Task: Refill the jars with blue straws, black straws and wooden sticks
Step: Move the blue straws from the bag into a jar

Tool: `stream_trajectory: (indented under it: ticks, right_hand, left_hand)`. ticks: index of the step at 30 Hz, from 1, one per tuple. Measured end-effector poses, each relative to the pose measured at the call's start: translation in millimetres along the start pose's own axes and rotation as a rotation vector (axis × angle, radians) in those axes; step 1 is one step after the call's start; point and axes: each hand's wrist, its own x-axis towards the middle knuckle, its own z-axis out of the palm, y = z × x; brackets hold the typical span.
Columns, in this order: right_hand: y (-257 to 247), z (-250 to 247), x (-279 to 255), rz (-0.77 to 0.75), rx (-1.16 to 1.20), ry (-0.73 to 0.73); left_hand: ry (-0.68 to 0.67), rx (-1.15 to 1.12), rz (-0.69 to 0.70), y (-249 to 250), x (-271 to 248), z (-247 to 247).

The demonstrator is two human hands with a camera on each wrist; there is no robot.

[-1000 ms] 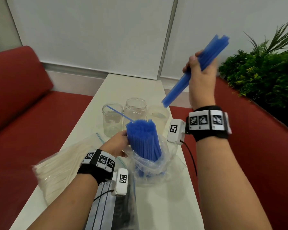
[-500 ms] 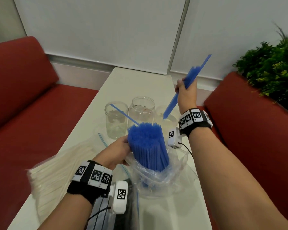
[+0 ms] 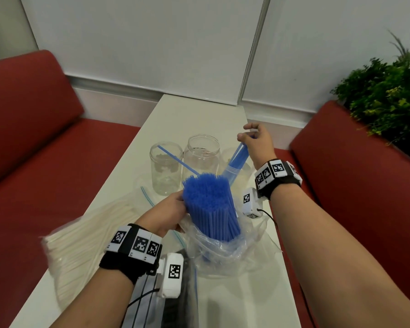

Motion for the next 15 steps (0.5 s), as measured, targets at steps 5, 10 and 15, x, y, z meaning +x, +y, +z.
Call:
stream_trajectory:
  ticks: [5, 10, 15]
  right_hand:
    - [0.9, -2.9, -4.2, 0.018, -0.167, -0.076]
    - [3.1, -6.8, -22.4, -0.003, -0.223, -0.013]
    - [-35.1, -3.1, -38.7, -0.349, -0.309, 0.231]
  left_hand:
    - [0.014, -0.012, -0.009, -0.5, -2.8, 1.6]
    - [0.005, 0.006, -0.012, -0.7, -4.5, 2.0]
    - [-0.021, 0.007, -0.013, 0.8, -5.7, 2.7]
